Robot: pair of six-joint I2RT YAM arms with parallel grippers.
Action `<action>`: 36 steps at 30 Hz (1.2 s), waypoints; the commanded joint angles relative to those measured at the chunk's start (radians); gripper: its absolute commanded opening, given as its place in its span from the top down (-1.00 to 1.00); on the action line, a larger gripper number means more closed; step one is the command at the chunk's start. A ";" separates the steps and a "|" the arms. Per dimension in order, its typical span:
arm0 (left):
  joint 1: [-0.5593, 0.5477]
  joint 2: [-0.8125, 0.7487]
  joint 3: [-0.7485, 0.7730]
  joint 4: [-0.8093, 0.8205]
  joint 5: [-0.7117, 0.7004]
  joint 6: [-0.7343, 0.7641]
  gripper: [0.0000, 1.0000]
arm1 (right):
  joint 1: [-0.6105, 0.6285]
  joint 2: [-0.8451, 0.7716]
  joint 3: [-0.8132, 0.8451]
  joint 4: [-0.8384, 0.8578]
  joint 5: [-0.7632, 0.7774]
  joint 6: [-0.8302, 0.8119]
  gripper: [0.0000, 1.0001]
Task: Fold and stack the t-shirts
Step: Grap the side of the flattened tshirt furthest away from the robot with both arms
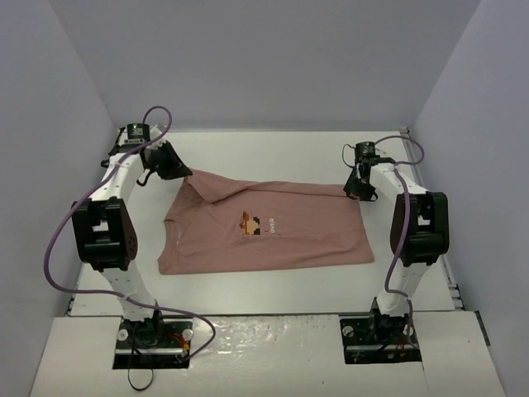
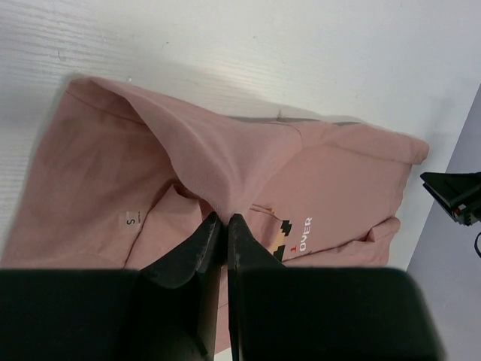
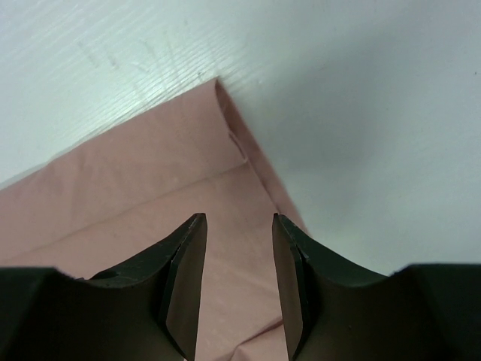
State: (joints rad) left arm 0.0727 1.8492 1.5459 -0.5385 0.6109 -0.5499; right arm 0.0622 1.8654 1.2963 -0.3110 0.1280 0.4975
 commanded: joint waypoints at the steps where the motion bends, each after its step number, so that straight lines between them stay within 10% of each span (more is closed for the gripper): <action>1: -0.008 -0.065 0.008 0.004 0.010 0.000 1.00 | -0.010 0.020 0.070 0.019 0.041 0.040 0.24; 36: -0.013 -0.031 0.028 -0.031 0.037 0.022 1.00 | -0.016 0.120 0.129 0.066 0.041 0.042 0.52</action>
State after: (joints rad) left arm 0.0662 1.8495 1.5242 -0.5744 0.6256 -0.5467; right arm 0.0463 2.0102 1.3825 -0.2530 0.1328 0.5479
